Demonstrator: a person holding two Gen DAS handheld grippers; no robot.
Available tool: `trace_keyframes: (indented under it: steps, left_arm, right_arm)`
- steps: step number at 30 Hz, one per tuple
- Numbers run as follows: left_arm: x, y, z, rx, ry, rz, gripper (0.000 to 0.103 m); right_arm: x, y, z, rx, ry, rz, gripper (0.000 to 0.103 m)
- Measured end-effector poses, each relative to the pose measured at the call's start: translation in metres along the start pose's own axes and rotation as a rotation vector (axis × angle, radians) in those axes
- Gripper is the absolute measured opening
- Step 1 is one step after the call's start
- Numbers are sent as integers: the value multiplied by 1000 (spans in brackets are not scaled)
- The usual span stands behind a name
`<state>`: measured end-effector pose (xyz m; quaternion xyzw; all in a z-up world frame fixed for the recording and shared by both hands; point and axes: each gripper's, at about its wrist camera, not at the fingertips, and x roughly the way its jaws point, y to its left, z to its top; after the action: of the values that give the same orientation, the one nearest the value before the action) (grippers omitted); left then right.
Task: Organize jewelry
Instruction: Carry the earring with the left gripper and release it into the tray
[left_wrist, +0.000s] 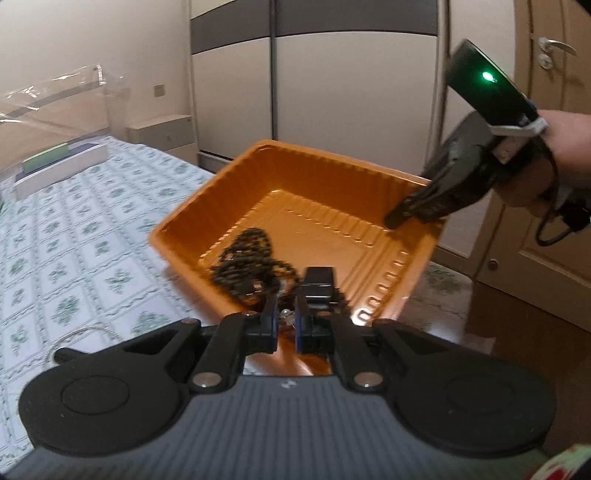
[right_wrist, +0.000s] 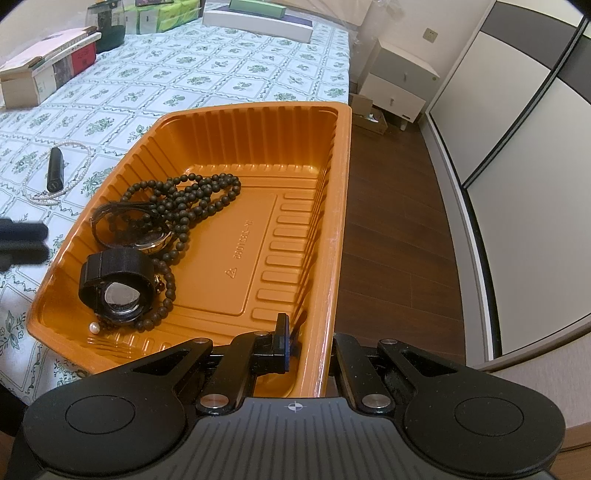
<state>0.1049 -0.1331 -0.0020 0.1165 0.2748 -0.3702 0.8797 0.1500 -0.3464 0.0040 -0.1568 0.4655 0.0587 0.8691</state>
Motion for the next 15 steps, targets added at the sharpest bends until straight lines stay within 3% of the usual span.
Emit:
trace_keyframes:
  steps: [9, 12, 15]
  left_arm:
    - [8, -14, 5, 15, 10, -26, 7]
    - [8, -16, 4, 19, 24, -29, 18]
    - [7, -15, 2, 24, 25, -22, 19]
  right_arm:
    - [0, 0, 0, 1, 0, 2, 3]
    - [0, 1, 0, 1, -1, 2, 3]
    - [0, 0, 0, 1, -1, 2, 3]
